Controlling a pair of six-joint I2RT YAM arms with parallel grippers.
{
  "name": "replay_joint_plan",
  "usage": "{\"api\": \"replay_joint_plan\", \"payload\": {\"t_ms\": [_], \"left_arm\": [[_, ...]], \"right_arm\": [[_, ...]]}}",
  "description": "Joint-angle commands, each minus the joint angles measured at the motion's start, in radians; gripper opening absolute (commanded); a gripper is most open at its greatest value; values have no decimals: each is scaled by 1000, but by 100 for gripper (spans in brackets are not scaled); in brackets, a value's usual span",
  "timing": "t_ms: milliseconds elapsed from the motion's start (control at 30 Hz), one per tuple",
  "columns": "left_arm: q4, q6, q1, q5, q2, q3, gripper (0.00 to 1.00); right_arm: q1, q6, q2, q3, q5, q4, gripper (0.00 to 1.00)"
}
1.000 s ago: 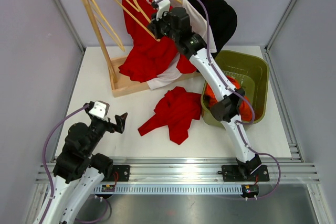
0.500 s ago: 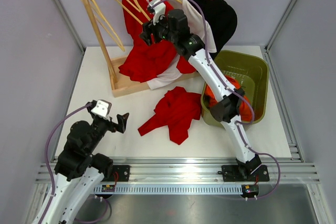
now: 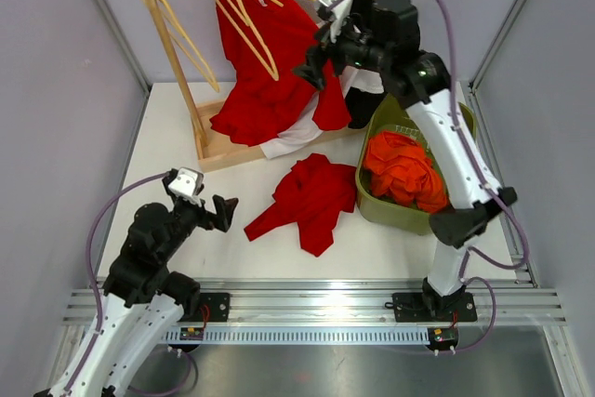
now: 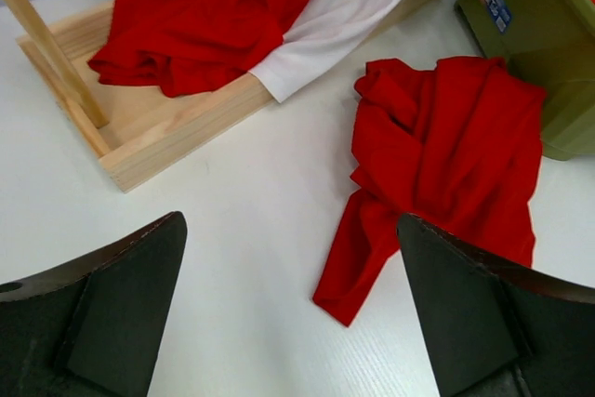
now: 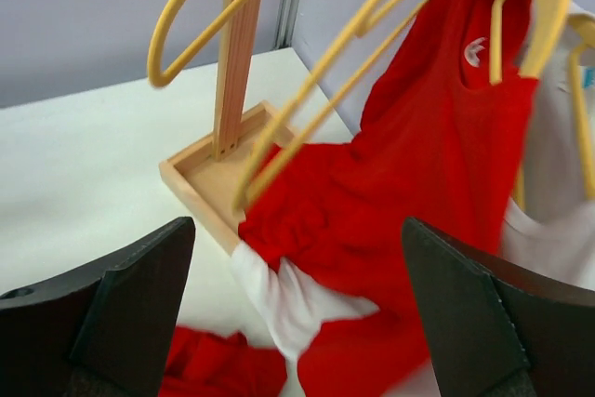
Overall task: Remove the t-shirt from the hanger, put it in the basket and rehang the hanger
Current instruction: Hang the hanger back to the clothesline with the right arm
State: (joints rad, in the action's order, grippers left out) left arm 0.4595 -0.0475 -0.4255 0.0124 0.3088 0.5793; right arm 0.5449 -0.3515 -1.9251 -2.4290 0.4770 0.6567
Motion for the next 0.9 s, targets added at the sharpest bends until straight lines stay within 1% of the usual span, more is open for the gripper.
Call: {"api": "replay_joint_plan", "payload": {"t_ms": [0, 33, 67, 100, 133, 167, 200, 233, 267, 333, 367, 467, 567, 667, 700, 867], "left_arm": [[-62, -84, 2, 96, 70, 42, 99], [-62, -98, 2, 110, 84, 53, 99], [-67, -115, 2, 141, 105, 56, 99], [-70, -159, 2, 156, 121, 57, 99], [-85, -179, 2, 175, 154, 50, 99], [-97, -202, 2, 207, 170, 44, 99], [-114, -247, 1, 225, 187, 36, 99], [-152, -265, 1, 241, 222, 24, 99], [-172, -285, -2, 262, 239, 5, 99], [-217, -322, -16, 268, 279, -7, 98], [-229, -330, -24, 267, 317, -10, 97], [-283, -351, -68, 256, 372, -19, 97], [-332, -351, -122, 232, 440, -22, 97], [-387, -331, -173, 204, 513, -22, 97], [-404, -324, -191, 199, 559, -22, 97], [-513, -287, -251, 149, 688, -6, 97]], "right_arm": [[-49, -141, 181, 181, 138, 86, 99], [-57, -165, 220, 233, 165, 98, 99], [-71, -200, 301, 345, 201, 121, 99], [-77, -296, 339, 398, 274, 194, 99], [-80, -338, 375, 448, 296, 231, 99], [-82, -368, 438, 553, 310, 263, 99], [-92, -415, 469, 611, 339, 311, 99], [-102, -431, 501, 669, 350, 323, 99], [-108, -437, 556, 785, 357, 327, 100], [-135, -434, 609, 891, 371, 317, 99], [-141, -428, 653, 988, 371, 310, 99], [-177, -394, 724, 1140, 377, 262, 99], [-219, -359, 771, 1241, 388, 216, 99], [-258, -336, 798, 1297, 410, 175, 99], [-267, -328, 799, 1305, 420, 164, 99], [-322, -314, 808, 1334, 456, 138, 99]]}}
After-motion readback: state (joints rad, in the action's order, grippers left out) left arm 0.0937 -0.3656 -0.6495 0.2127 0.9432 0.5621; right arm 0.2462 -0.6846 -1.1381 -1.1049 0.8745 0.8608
